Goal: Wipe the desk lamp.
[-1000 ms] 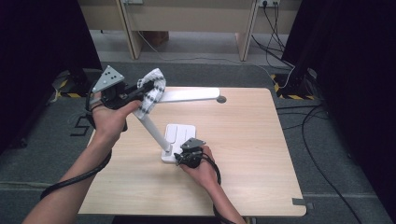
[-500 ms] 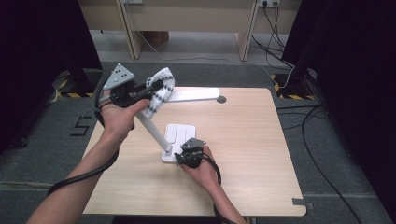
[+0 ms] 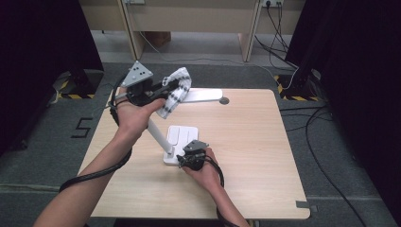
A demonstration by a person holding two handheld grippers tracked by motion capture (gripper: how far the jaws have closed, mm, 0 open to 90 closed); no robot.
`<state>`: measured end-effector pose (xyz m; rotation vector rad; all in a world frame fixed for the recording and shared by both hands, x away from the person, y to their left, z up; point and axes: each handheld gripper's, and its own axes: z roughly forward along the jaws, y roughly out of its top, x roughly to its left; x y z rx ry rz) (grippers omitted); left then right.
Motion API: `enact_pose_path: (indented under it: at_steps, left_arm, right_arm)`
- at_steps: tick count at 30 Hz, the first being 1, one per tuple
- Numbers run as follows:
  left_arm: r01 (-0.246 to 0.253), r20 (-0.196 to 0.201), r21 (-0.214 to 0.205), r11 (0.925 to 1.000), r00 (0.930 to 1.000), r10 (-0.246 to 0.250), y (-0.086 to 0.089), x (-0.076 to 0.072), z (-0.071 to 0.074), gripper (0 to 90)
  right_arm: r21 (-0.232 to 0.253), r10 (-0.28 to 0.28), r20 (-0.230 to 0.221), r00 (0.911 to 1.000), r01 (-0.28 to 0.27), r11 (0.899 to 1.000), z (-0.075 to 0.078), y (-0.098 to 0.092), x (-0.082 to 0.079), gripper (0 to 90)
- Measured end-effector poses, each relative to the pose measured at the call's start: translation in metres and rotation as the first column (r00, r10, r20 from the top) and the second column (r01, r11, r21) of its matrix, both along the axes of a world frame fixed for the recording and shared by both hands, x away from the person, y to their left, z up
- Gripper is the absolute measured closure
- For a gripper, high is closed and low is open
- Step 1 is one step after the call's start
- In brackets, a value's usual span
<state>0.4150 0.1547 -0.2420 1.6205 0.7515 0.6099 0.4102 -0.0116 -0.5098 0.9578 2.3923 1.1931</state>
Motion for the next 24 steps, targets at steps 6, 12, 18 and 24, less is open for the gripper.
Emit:
enact_pose_path:
  at_steps: [6,12,18,24]
  left_arm:
    - [0.024,0.001,0.007,0.9997,0.9997,-0.024,-0.016,0.001,0.004,82.4]
    - [0.044,-0.001,0.008,0.999,0.999,-0.044,-0.031,0.003,0.007,82.4]
    - [0.059,0.003,0.013,0.9982,0.9982,-0.059,-0.044,0.003,0.009,82.4]
    - [0.076,0.005,0.018,0.997,0.9971,-0.076,-0.054,0.004,0.012,82.4]
  right_arm:
    - [0.001,-0.004,-0.007,1.0,0.004,1.0,0.0,0.0,0.0,58.3]
    - [0.001,0.0,-0.002,1.0,0.0,1.0,0.0,0.0,0.0,58.3]
    - [0.002,0.002,-0.002,1.0,-0.002,1.0,0.0,0.0,0.0,58.3]
    - [0.005,0.005,0.003,1.0,-0.005,1.0,-0.001,-0.001,0.0,58.3]
